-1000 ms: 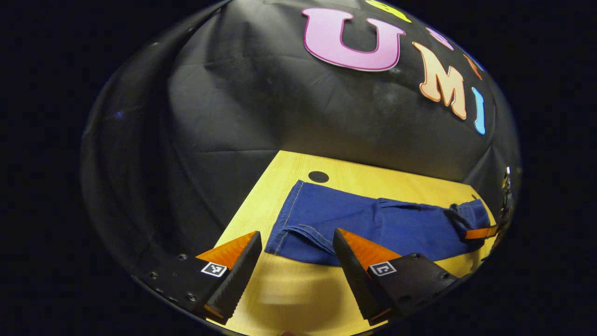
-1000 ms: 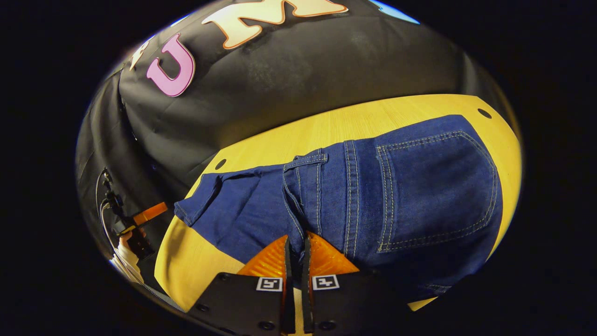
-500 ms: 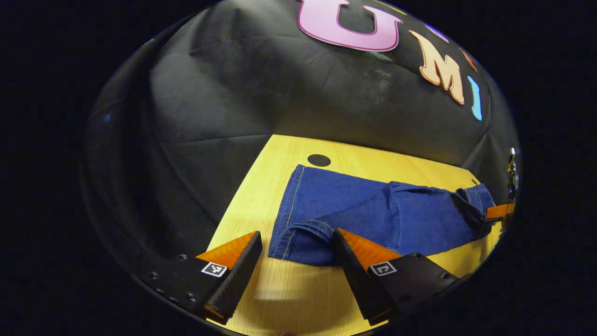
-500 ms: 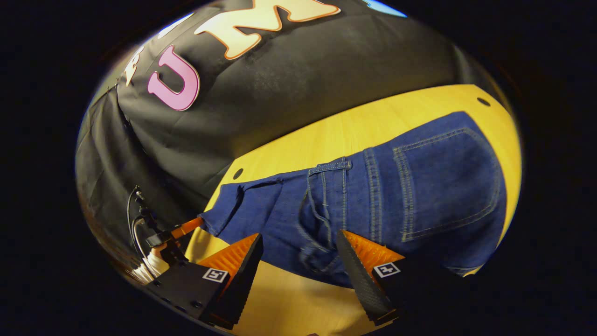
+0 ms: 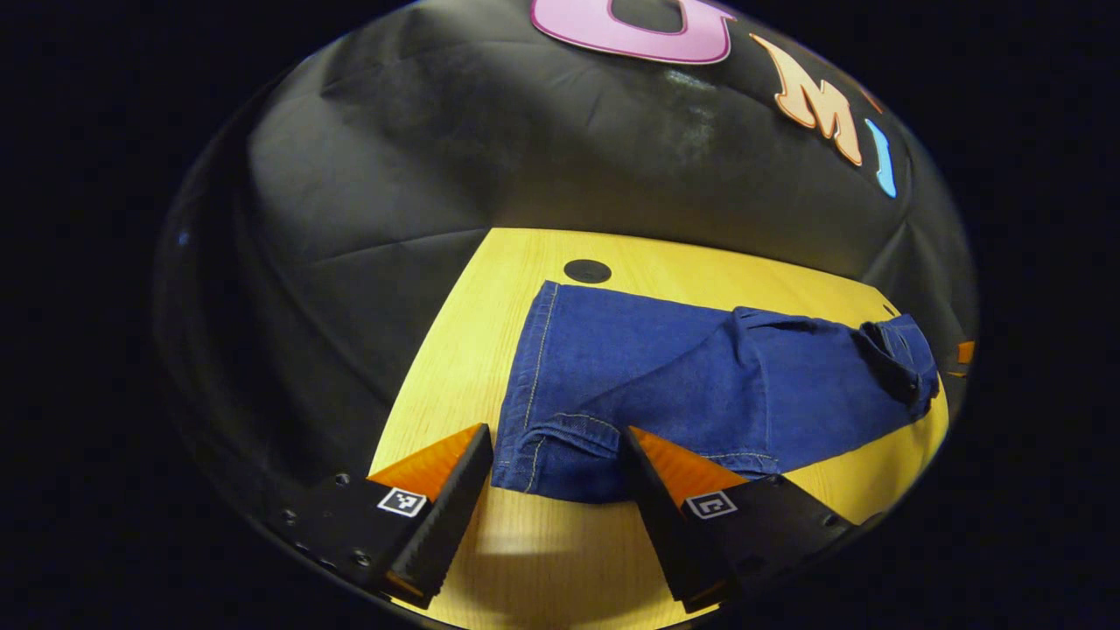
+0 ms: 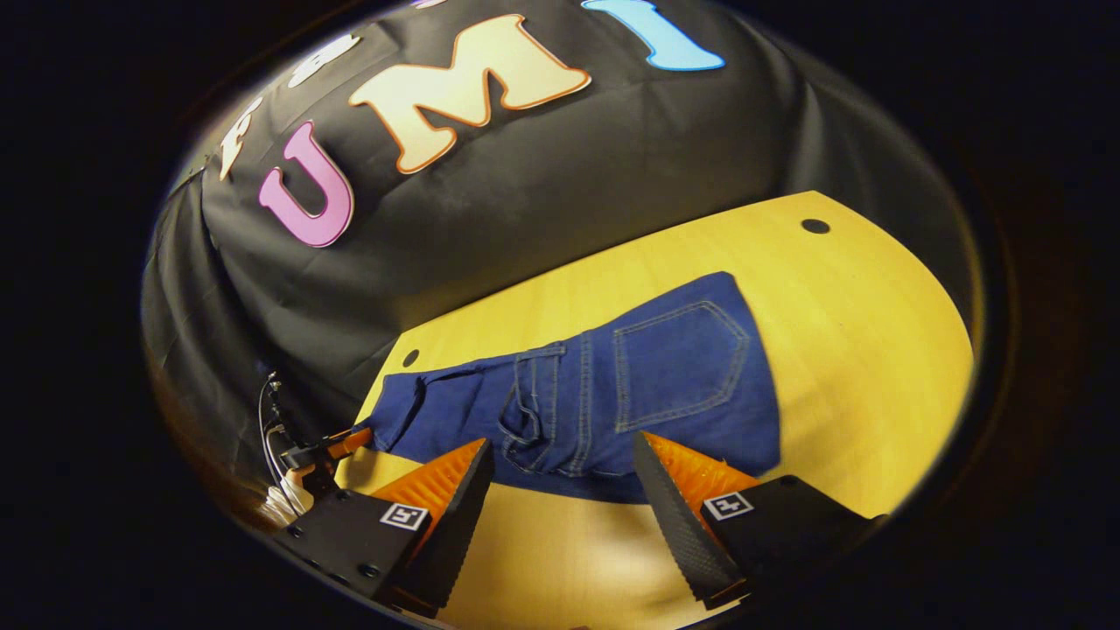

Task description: Grasp the waist and the cuffs of the jeans and fold them to make the two legs overlap; first hold the waist and fold one-third of the jeans toward the cuffs, then hold the cuffs and fold the remaining one-third in the same direction to finish folding.

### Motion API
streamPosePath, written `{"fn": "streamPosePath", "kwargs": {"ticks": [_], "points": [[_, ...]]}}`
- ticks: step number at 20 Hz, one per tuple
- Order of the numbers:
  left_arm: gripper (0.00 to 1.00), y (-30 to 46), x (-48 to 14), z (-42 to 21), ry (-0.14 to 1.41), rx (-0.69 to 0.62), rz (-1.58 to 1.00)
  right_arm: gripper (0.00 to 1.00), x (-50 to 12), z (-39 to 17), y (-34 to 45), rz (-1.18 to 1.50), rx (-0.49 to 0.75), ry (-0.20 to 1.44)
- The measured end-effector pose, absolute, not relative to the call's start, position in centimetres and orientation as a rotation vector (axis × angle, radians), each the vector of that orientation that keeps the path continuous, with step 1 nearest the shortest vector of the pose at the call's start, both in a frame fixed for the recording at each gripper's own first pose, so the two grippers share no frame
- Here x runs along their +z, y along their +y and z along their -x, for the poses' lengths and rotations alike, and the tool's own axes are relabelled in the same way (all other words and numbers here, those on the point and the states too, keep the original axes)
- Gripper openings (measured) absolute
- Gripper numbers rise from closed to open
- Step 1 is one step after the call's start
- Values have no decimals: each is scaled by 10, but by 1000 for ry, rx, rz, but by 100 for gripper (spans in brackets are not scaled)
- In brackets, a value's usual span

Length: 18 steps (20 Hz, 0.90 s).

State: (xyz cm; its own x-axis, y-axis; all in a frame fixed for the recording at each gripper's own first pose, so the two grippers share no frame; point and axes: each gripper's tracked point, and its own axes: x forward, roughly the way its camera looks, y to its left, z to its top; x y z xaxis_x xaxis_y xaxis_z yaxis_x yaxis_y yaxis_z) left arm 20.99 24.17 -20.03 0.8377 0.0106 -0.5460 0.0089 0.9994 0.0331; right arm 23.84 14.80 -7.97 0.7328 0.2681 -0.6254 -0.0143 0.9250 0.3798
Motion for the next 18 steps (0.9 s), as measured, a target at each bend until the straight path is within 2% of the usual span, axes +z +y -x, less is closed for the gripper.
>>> {"fn": "streamPosePath", "kwargs": {"ticks": [1, 3, 4, 8, 12, 16, 18], "points": [[90, 244, -202, -209, 585, -8, -41, 98, -81, -234, 144, -368, 147, 743], [74, 236, -200, -213, 583, -26, -25, 98, -86, -226, 141, -370, 135, 762], [58, 229, -200, -215, 581, -44, -11, 98, -88, -223, 142, -367, 136, 768], [12, 218, -200, -218, 570, -65, 52, 98, -90, -215, 143, -349, 147, 788], [1, 215, -191, -218, 562, -66, 66, 100, -77, -215, 135, -347, 131, 755], [0, 185, -151, -216, 492, -92, 122, 98, -62, -213, 116, -362, 108, 716], [0, 153, -119, -215, 447, -148, 149, 98, -55, -210, 108, -369, 104, 698]]}}
